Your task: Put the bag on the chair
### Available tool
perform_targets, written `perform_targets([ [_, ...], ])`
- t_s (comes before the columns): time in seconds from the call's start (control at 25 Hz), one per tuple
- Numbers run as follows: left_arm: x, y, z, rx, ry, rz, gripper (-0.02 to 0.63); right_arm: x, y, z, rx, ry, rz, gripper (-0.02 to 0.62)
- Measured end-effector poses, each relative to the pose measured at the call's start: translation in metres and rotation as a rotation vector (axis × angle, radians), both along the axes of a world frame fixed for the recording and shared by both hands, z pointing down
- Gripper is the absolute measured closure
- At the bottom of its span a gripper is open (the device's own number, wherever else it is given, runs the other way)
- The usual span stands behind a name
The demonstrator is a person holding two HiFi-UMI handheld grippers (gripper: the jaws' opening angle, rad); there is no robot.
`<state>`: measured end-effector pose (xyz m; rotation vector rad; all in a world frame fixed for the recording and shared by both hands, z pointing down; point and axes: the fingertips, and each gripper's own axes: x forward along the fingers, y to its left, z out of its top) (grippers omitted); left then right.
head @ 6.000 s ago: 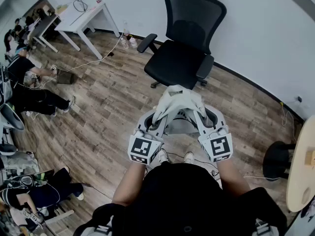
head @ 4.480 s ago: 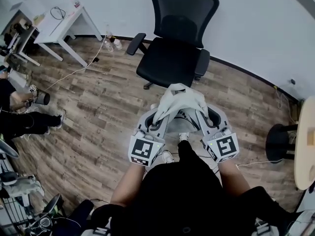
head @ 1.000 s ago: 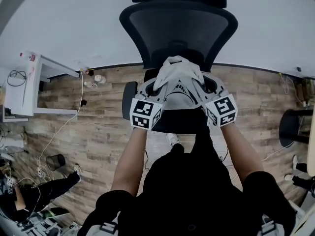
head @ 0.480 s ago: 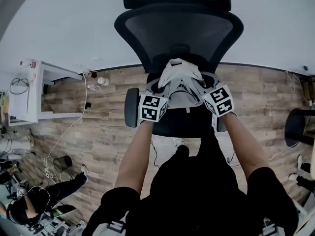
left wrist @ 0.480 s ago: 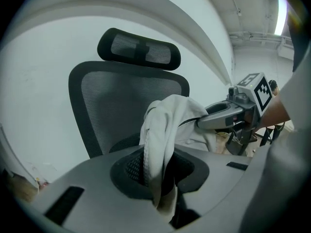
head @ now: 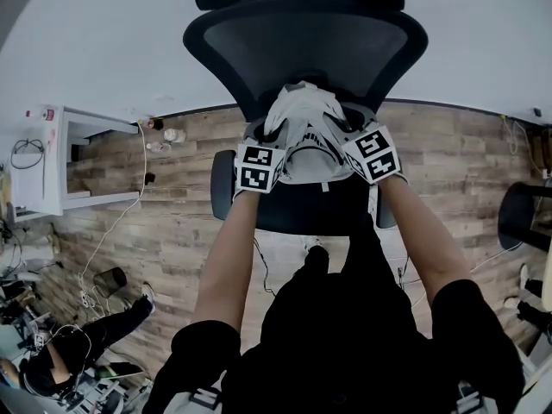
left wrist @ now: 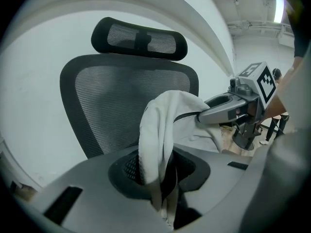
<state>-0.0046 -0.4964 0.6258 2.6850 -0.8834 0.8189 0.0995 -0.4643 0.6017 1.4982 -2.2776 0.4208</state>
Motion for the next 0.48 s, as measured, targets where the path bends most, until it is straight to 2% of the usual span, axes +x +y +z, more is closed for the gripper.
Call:
perform_targets([
  [0.2, 0.002, 0.002, 0.001, 0.007, -0.005, -0.022, 0.473, 0.004, 0.000, -0.001, -0.004, -0.011, -0.017, 0.458],
  [0.28, -0.001, 0.004, 0.000, -0.002, -0.012, -0.018, 0.399, 0.002, 0.002, -0.001, -0.008, -0.016, -0.025, 0.430],
  [0.4, 0.000, 0.011, -0.004, -0.019, 0.000, 0.001, 0.304, 0.004, 0.008, -0.005, -0.004, -0.020, -0.034, 0.344],
  [0.48, 0.001, 0.018, -0.010, -0.004, 0.017, 0.012, 0.269, 0.008, 0.014, -0.012, 0.018, -0.014, -0.025, 0.313],
])
